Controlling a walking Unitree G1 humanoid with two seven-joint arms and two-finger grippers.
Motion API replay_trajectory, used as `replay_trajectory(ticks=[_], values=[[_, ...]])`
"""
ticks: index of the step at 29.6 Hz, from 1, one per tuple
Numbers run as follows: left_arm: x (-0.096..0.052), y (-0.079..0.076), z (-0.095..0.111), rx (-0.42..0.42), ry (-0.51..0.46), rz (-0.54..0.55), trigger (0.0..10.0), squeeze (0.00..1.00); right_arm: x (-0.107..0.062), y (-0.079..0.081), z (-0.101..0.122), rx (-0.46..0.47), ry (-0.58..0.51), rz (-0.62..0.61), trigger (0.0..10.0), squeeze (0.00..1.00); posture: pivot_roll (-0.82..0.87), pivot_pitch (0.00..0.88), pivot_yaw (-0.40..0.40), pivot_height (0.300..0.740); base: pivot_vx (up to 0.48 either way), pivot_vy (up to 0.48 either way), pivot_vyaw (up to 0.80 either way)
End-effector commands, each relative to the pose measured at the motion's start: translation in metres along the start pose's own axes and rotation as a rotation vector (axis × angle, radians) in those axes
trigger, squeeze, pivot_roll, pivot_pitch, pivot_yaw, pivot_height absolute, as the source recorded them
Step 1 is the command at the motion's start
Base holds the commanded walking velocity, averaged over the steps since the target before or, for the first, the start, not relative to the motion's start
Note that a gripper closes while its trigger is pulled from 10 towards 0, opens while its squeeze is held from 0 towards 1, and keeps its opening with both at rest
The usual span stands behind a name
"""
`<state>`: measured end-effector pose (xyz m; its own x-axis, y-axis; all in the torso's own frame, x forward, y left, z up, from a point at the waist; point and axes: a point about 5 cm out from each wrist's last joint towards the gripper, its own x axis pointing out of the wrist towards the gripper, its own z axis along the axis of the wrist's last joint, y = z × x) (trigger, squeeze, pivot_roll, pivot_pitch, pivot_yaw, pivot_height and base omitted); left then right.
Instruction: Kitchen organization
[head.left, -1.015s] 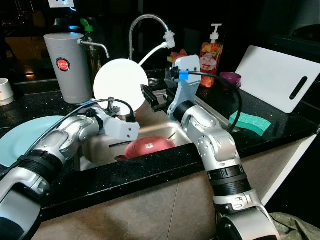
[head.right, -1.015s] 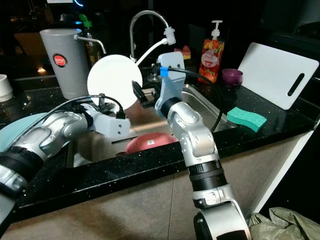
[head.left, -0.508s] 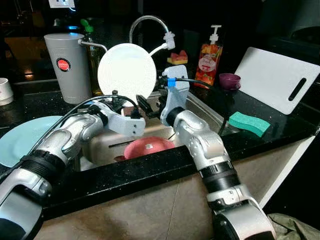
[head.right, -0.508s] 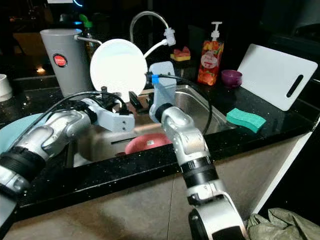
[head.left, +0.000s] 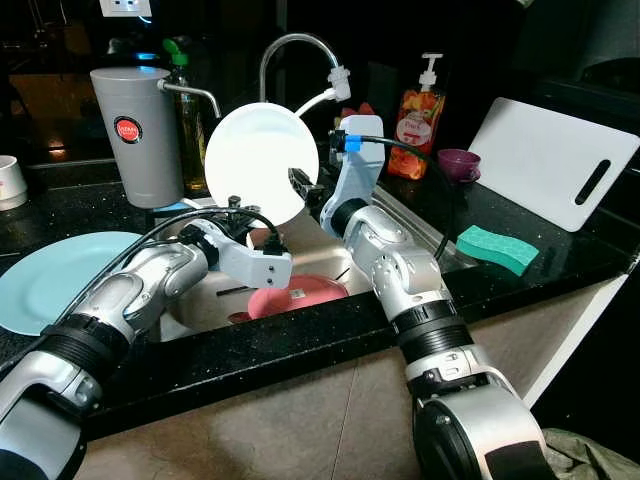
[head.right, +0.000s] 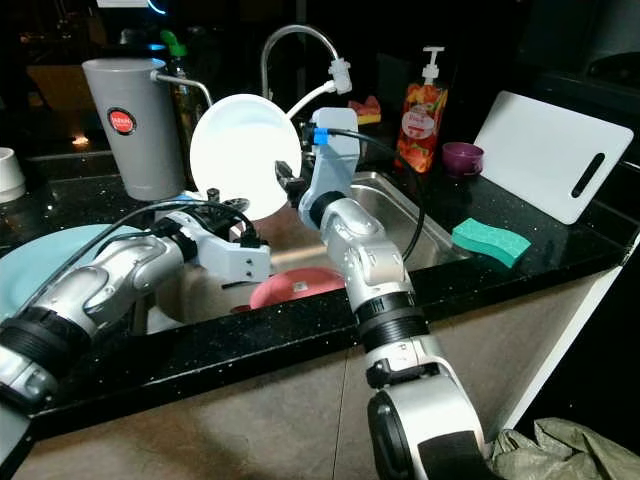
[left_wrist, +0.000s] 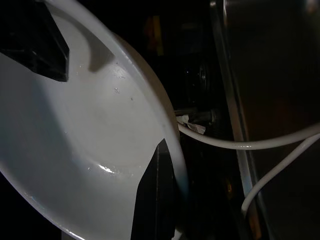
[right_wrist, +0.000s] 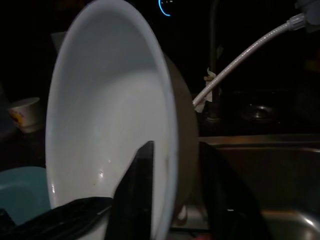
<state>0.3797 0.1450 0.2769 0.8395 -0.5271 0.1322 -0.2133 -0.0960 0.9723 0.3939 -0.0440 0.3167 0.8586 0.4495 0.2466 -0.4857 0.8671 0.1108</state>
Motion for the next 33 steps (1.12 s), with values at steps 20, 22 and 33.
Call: replay_trajectory(ticks=[20, 22, 33], values=[[-0.004, -0.019, 0.010, -0.064, -0.024, -0.030, 10.0, 0.00, 0.002, -0.021, -0.023, 0.040, 0.070, -0.113, 10.0, 0.00, 0.16, 0.054, -0.054, 0.740, 0.000, 0.000, 0.00], [-0.007, -0.022, 0.009, -0.079, -0.020, -0.046, 10.0, 0.00, 0.002, -0.024, -0.024, 0.041, 0.069, -0.136, 10.0, 0.00, 0.16, 0.054, -0.054, 0.740, 0.000, 0.000, 0.00], [-0.061, -0.057, 0.005, -0.288, -0.023, -0.434, 10.0, 0.00, -0.010, -0.051, -0.051, -0.067, 0.124, -0.290, 10.0, 0.38, 0.17, 0.067, -0.069, 0.740, 0.000, 0.000, 0.00]])
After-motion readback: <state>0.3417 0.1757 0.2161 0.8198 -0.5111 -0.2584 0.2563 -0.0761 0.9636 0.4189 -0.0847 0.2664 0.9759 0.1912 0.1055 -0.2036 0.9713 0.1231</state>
